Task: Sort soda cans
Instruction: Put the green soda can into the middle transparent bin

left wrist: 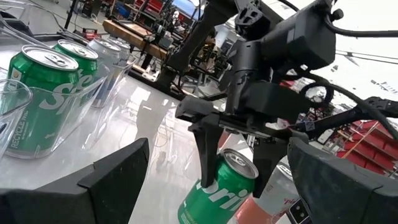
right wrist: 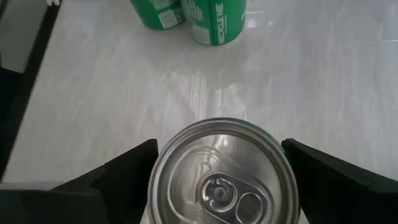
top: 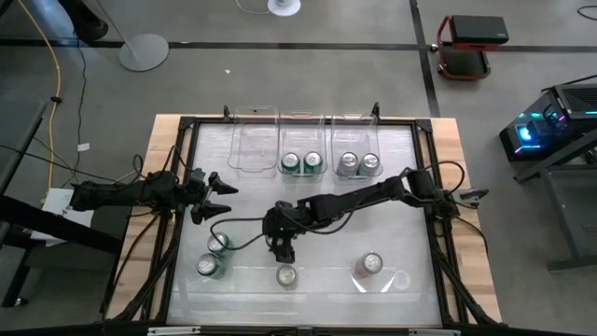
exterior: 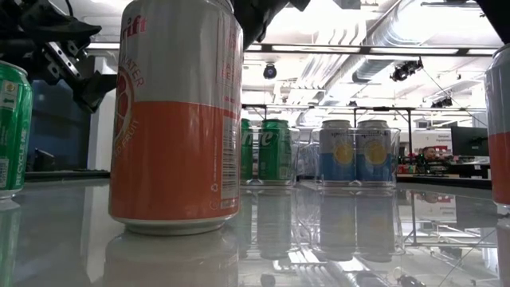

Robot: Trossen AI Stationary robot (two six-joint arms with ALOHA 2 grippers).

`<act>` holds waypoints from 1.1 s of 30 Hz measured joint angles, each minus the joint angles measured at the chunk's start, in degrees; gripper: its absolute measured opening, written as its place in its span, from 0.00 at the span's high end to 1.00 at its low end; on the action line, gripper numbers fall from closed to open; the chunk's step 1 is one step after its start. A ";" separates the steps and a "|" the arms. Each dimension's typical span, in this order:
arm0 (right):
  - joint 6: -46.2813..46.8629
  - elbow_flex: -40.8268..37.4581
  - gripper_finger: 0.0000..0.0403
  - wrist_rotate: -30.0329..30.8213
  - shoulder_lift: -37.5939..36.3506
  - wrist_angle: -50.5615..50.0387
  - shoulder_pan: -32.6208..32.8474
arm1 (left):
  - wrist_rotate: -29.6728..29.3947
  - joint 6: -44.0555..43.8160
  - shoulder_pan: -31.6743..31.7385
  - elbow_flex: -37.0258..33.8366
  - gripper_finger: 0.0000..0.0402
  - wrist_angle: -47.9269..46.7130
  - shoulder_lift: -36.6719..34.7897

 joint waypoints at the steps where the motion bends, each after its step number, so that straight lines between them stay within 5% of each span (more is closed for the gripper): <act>1: -0.87 -0.04 0.19 0.48 0.04 -0.03 0.18 | 0.00 0.00 0.00 0.00 0.10 0.00 0.02; 9: -4.56 0.13 0.25 8.37 -0.06 -2.14 2.46 | 0.02 0.01 0.00 0.00 0.10 0.00 0.22; 15: -7.23 6.12 0.29 13.51 0.13 -12.57 2.34 | 0.02 0.02 -0.01 0.00 0.10 0.00 0.22; 22: -14.00 16.54 0.29 27.74 -4.96 -25.93 -1.06 | 0.01 0.87 0.00 0.00 0.10 0.00 0.22; 26: -18.42 17.00 0.29 26.79 -9.94 -22.79 -7.06 | 0.02 2.35 -0.01 0.00 0.10 0.00 0.26; 33: -20.71 16.01 0.29 16.48 -10.23 -22.13 -22.89 | 0.01 2.47 -0.02 0.00 0.10 0.01 0.39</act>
